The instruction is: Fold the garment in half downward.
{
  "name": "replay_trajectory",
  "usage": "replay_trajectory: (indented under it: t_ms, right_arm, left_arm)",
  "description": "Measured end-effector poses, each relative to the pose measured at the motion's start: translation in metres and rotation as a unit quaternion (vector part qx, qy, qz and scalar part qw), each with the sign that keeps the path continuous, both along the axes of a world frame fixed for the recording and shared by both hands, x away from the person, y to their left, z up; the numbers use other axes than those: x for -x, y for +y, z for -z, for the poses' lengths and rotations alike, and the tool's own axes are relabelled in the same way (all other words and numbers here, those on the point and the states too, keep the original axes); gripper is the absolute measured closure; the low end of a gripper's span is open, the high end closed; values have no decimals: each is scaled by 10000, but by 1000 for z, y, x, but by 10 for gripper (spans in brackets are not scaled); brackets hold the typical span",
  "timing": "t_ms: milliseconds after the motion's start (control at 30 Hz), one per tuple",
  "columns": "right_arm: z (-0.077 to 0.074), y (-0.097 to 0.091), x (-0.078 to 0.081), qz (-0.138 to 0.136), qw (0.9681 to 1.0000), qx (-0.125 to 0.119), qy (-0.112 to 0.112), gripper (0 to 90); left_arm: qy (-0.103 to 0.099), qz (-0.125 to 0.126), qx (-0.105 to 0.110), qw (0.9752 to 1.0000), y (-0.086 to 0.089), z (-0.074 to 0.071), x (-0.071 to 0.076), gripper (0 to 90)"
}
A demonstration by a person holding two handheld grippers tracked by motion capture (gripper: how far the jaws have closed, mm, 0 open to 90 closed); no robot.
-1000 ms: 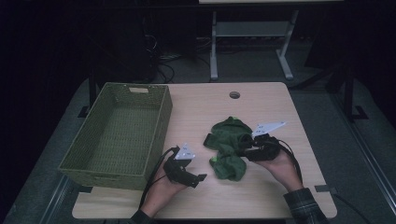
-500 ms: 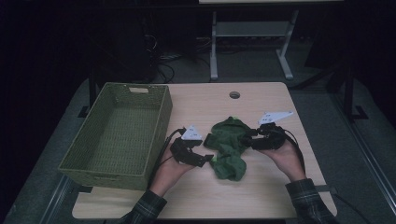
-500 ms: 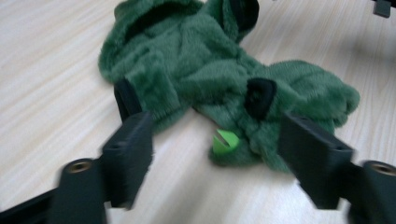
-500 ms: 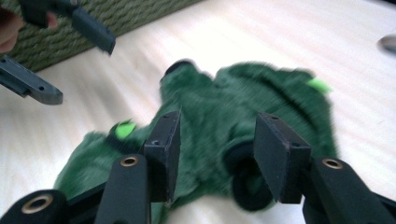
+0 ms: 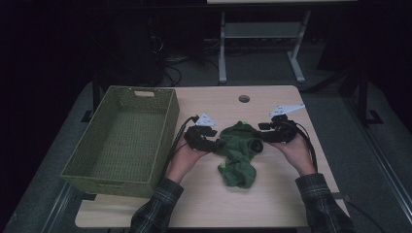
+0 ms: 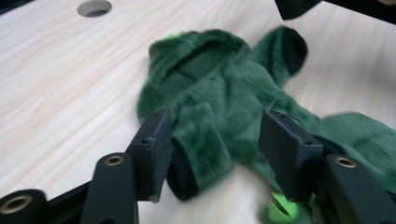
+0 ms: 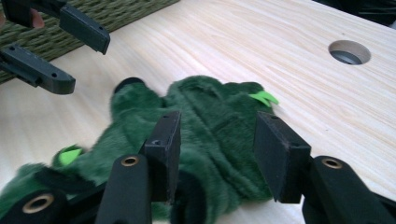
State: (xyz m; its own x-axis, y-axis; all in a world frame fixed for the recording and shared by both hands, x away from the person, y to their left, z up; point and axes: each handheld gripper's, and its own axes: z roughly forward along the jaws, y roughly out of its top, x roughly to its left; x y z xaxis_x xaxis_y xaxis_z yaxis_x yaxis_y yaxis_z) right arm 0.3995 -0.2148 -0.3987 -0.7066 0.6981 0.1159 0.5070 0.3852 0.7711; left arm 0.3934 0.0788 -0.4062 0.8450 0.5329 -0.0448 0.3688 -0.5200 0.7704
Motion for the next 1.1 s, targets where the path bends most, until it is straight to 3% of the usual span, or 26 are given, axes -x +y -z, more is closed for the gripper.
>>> replay_trajectory:
  t_ms: [100,367,633,867,1100]
  right_arm:
    - [4,-2,-7,88,10000,-12,37,530]
    - [20,-10,-26,317,9995,7,89,553]
    - [38,-10,-37,297,9994,-39,177,578]
    - [54,-8,-44,261,9992,3,315,583]
    - [64,-4,-47,250,9983,155,496,633]
  left_arm:
    - [-62,-6,-96,9999,-4,3,-11,471]
    - [15,-89,12,10000,-10,20,-44,505]
    - [96,-97,47,9999,-19,36,-67,518]
    - [182,2,-58,9998,-23,49,-77,532]
    - [366,-19,-113,9993,-24,64,-83,605]
